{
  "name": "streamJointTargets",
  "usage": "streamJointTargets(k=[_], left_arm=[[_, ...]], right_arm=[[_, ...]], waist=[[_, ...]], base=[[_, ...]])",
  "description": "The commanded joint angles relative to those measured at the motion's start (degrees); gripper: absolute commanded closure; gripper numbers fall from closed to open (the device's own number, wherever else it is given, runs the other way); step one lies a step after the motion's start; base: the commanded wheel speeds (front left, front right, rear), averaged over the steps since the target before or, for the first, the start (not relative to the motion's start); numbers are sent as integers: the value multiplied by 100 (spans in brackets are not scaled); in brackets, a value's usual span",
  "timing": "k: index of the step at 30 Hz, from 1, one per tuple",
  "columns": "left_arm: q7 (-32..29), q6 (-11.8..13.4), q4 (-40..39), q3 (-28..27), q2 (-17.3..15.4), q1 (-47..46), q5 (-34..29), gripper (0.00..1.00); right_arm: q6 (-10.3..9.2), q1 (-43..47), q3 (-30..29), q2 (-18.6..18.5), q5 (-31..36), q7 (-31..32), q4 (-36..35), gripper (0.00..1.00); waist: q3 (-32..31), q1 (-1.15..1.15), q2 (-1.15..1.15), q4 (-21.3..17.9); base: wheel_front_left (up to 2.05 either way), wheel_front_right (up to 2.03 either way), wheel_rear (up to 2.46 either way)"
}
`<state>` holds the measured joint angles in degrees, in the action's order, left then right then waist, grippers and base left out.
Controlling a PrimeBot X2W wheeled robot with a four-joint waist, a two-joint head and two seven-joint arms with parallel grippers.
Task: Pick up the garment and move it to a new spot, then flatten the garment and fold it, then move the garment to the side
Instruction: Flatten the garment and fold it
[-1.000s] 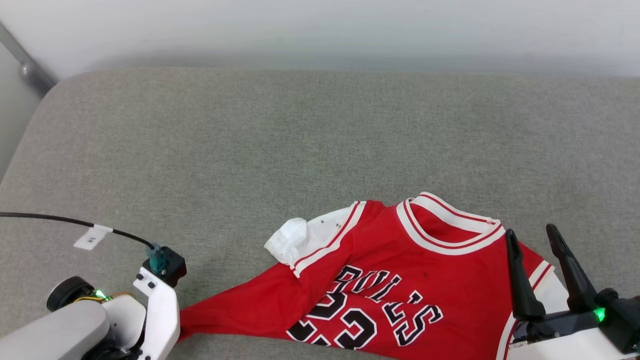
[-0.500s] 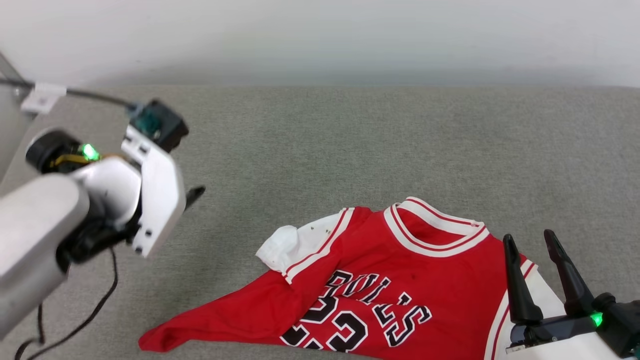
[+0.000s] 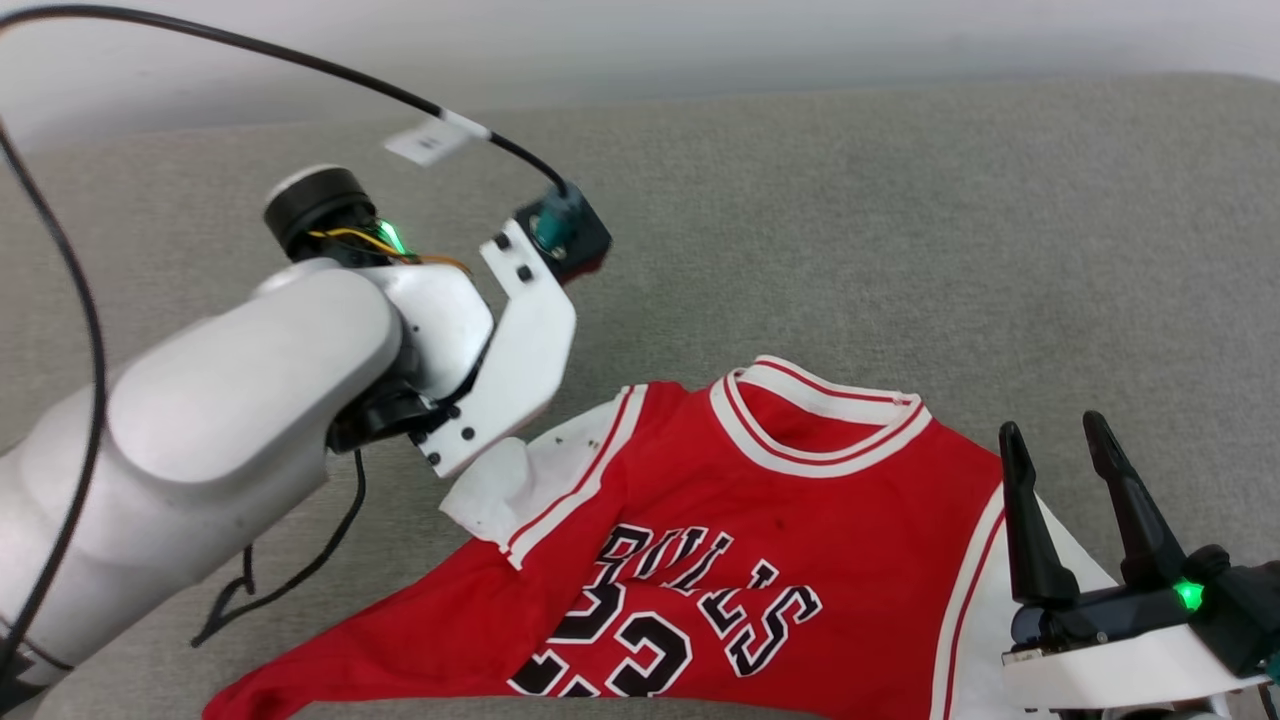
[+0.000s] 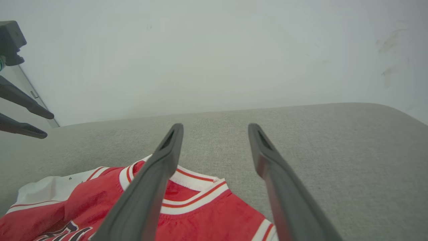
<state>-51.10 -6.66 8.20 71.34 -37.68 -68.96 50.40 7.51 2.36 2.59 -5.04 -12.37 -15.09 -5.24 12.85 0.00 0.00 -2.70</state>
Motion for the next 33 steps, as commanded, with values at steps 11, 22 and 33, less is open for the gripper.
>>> streamJointTargets(k=[11, 22, 33], left_arm=[[-1036, -69, -172, 198, 226, 491, -377, 0], [-1009, -57, 108, 264, -1, 932, -679, 93], [104, -63, 143, 203, -93, 455, -273, 100]], right_arm=[[-4, -410, 66, 97, -35, -11, -17, 0], [-4, -591, 124, 141, -15, -11, -3, 0], [-4, -334, 38, 44, 6, -11, 53, 0]], waist=[[681, 0, 0, -438], [1042, 0, 0, -521], [462, 0, 0, -270]], base=[[0, 0, 0], [0, 0, 0], [0, 0, 0]])
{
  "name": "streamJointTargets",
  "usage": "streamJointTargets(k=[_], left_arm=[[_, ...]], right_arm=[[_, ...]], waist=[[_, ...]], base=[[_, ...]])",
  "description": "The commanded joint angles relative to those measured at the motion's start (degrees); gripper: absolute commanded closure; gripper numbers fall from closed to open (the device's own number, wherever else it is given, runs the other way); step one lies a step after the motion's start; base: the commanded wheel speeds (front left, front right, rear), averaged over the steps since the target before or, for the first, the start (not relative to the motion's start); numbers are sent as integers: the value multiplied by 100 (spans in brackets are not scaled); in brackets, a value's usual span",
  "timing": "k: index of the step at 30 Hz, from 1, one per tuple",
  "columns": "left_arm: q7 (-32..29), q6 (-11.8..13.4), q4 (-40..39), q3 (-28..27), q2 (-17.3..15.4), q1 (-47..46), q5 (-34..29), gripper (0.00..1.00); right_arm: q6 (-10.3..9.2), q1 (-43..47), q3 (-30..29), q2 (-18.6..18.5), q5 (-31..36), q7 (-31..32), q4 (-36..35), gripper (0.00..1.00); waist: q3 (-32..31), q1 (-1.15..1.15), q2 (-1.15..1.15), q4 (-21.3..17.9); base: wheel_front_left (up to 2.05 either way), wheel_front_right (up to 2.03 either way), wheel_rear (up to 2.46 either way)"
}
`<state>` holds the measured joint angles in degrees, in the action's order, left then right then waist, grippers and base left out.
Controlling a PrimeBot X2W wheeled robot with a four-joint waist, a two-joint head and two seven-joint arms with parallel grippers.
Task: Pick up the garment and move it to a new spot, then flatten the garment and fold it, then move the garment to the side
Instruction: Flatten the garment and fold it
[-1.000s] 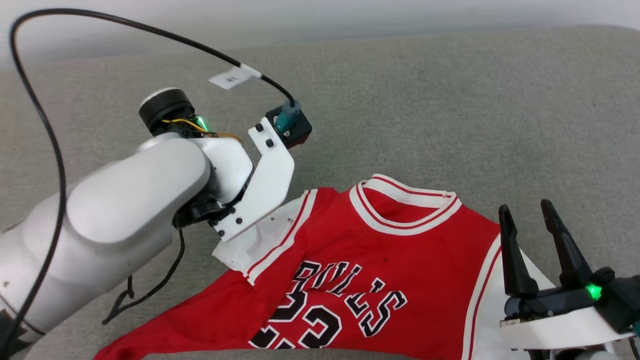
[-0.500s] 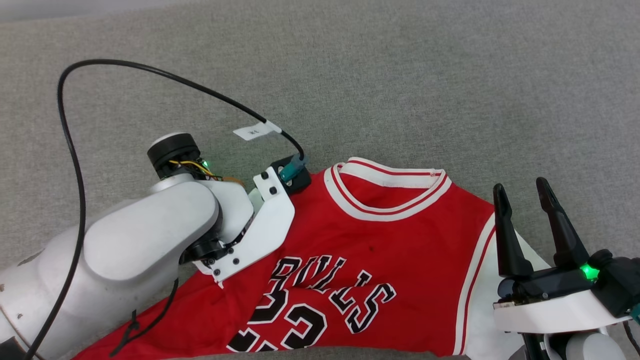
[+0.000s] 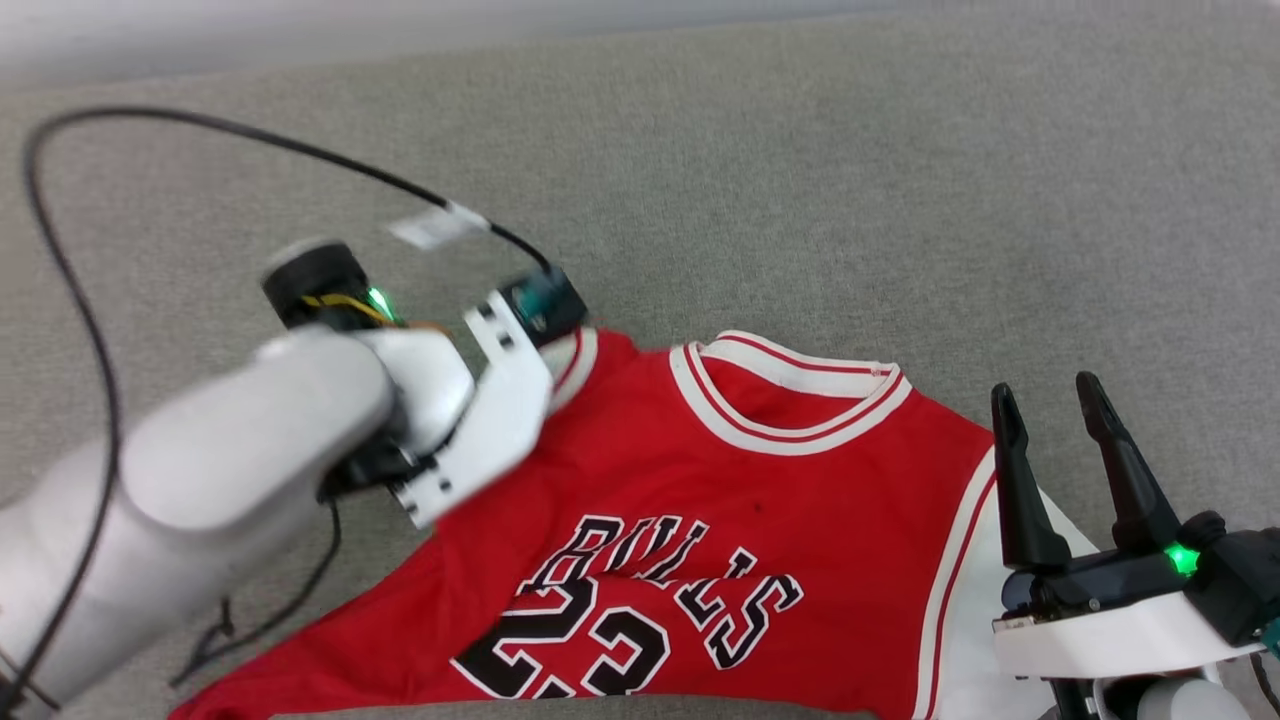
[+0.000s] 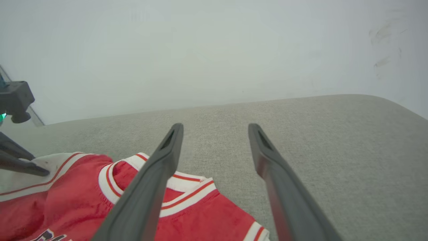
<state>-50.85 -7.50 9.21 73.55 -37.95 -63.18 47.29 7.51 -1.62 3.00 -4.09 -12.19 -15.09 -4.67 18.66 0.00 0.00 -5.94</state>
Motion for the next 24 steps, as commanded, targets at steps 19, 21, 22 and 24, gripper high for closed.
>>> streamJointTargets(k=[19, 21, 22, 24], left_arm=[[1288, 161, 2674, -226, -573, 256, 449, 100], [1617, 159, 2757, -262, -449, 304, 433, 20], [1617, 159, 2757, -262, -449, 304, 433, 20], [2231, 126, 2802, -346, -289, 305, 352, 0]], right_arm=[[-4, 119, -117, -89, 20, -11, -58, 0], [-4, 103, -137, -94, 37, -11, -31, 0], [-4, 103, -137, -94, 37, -11, -31, 0], [-4, 120, -202, -156, 65, -11, -23, 0]], waist=[[172, 0, 0, -251], [101, 0, 0, -209], [101, 0, 0, -209], [-110, 0, 0, -112]], base=[[0, 0, 0], [0, 0, 0], [0, 0, 0], [0, 0, 0]])
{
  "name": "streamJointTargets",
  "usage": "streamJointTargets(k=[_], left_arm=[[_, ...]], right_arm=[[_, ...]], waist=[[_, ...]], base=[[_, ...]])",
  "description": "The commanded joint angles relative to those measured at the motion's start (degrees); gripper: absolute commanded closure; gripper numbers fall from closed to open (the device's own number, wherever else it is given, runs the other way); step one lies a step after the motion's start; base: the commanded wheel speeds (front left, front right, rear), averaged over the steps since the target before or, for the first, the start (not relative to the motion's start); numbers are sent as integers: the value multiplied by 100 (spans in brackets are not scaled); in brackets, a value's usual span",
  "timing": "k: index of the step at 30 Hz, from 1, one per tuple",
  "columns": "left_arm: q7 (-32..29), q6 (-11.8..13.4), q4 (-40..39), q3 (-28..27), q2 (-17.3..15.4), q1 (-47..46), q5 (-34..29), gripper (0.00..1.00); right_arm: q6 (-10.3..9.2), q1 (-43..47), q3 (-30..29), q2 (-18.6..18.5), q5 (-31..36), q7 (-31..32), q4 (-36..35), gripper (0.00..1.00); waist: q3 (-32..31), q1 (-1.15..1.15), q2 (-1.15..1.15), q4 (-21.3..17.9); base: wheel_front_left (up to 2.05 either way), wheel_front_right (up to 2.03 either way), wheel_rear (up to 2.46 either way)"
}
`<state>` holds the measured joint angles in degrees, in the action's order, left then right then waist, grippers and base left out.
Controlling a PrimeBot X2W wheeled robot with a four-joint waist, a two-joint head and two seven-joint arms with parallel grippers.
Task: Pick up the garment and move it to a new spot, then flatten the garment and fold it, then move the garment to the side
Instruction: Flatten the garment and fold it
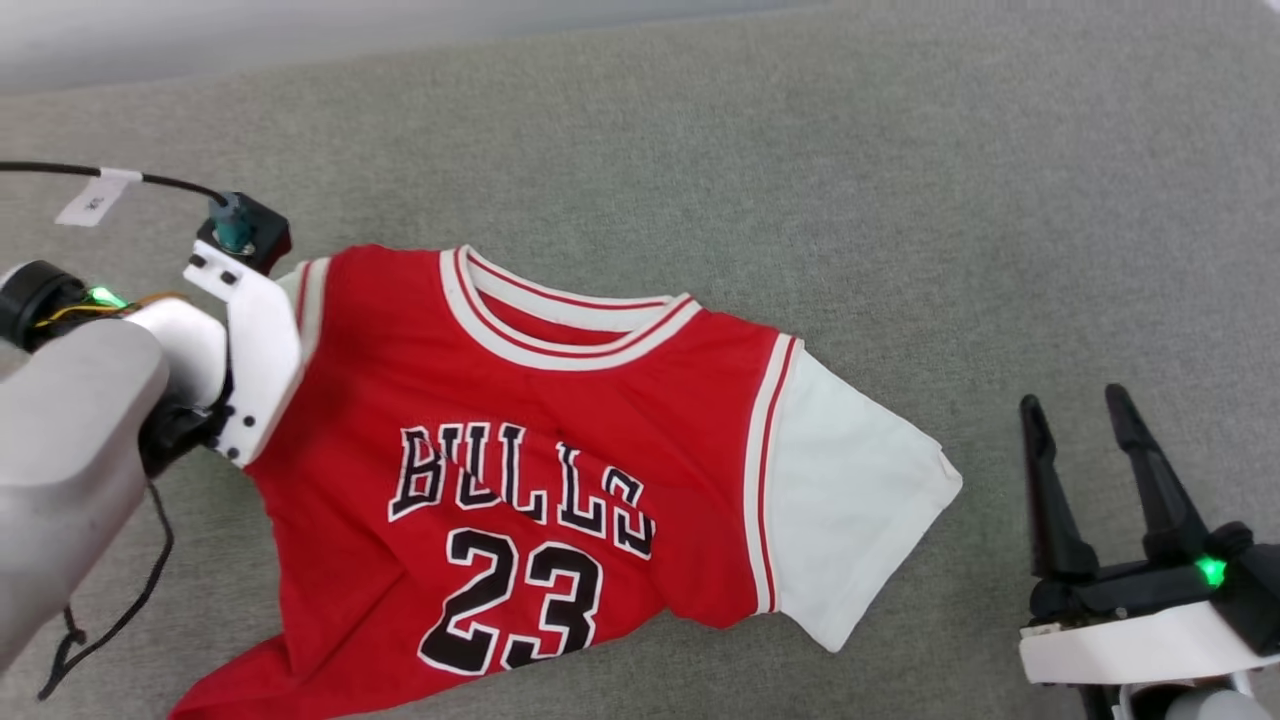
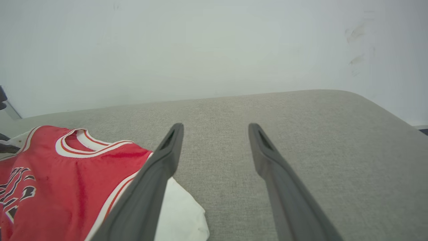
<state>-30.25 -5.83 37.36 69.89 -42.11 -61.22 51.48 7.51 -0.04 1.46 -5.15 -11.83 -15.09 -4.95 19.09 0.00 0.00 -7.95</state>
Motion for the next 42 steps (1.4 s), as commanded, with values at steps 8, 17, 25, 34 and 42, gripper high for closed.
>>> streamJointTargets(k=[8, 17, 25, 34, 42], left_arm=[[2265, 393, -281, -393, 109, 343, -329, 0], [4013, 1921, -1660, -948, -241, 1361, -341, 0], [4536, 3478, -3028, -1674, -555, 2569, -461, 0], [4543, 4375, -4235, -3181, -200, 4184, -1517, 0], [4545, 4171, -4474, -4162, 693, 5097, -2438, 0]], right_arm=[[-4, -169, -256, -493, 104, -11, -55, 0], [-4, -862, 280, -2013, -21, 1290, 40, 0], [-4, -1662, 1654, -3567, -1157, 3813, -151, 0], [-4, -2635, 3176, -4503, -2388, 6051, -111, 0], [-4, -3092, 4006, -4407, -2739, 6692, 483, 0]], waist=[[-871, 0, 0, 315], [-1331, 0, 0, 667], [-1325, 0, 0, 914], [-1042, 0, 0, 1178], [-629, 0, 0, 1455]], base=[[0, 0, 0], [0, 0, 0], [0, 0, 0], [0, 0, 0], [0, 0, 0]])
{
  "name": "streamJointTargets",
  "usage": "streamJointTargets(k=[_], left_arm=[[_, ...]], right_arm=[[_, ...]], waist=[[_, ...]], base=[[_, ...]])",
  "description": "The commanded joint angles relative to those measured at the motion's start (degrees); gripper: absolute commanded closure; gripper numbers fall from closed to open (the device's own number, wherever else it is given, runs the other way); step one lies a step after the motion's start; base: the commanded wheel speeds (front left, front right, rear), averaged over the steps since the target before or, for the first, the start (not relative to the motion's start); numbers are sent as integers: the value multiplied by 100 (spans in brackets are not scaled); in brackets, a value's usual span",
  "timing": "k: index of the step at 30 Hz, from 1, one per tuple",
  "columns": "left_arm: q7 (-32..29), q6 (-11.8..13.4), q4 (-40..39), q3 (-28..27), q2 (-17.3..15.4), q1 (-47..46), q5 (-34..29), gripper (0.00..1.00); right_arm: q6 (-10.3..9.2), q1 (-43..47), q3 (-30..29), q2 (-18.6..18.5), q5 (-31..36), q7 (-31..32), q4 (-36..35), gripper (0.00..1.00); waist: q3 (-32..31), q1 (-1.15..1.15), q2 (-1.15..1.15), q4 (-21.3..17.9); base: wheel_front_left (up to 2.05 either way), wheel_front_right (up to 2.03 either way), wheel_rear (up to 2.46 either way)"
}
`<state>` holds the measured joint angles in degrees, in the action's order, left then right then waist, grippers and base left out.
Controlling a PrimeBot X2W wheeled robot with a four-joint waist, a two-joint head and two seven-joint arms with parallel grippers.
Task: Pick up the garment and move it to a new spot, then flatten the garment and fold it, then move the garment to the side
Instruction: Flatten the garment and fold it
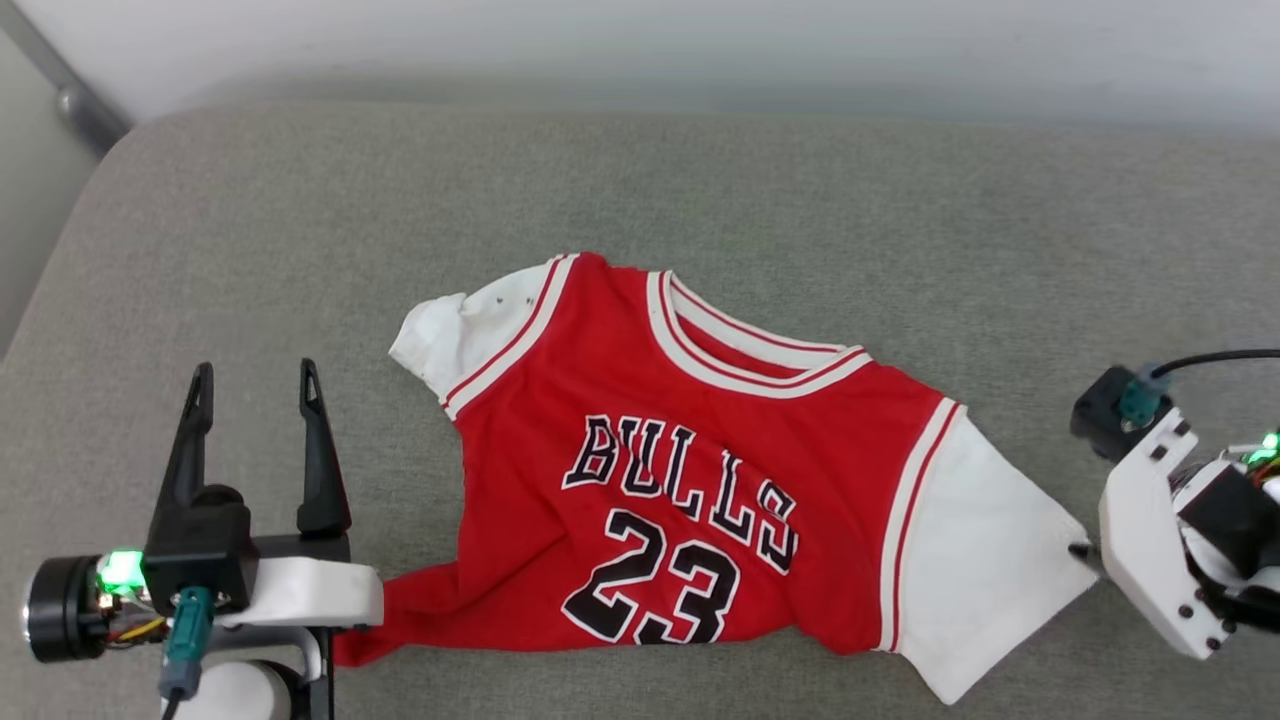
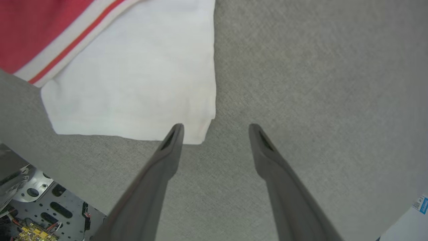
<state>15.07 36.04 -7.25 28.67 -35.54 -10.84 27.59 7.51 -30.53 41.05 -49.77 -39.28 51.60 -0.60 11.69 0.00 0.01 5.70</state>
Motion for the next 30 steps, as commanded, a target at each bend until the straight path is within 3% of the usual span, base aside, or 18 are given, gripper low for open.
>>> streamJointTargets(k=[1, 12, 13, 14, 22, 30], left_arm=[[13, -80, -13, -133, 166, 128, -148, 0], [14, -915, 314, -1042, 1304, 583, -1040, 0], [14, -986, 337, -1122, 1378, 598, -1104, 0], [14, -1048, 362, -1198, 1441, 625, -1165, 0], [14, -1483, 557, -1649, 1779, 847, -1562, 0], [14, -1800, 640, -1925, 2009, 1081, -1789, 0]], right_arm=[[-4, -78, 141, 57, 21, 9, 131, 0], [-3, 17, 1111, 172, -336, -286, 863, 0], [-4, 1, 1141, 186, -371, -352, 889, 26], [-3, -37, 1164, 200, -391, -408, 905, 100], [-6, -663, 958, -62, -538, -992, 985, 100], [-6, -785, 730, -870, -736, -1069, 1067, 100]], waist=[[159, 0, -1, 120], [480, 0, -1, 271], [483, 0, -1, 265], [480, 0, -1, 258], [195, 0, -1, 105], [-168, 0, -1, -27]], base=[[0, 0, 0], [0, 0, 0], [0, 0, 0], [0, 0, 0], [0, 0, 0], [0, 0, 0]])
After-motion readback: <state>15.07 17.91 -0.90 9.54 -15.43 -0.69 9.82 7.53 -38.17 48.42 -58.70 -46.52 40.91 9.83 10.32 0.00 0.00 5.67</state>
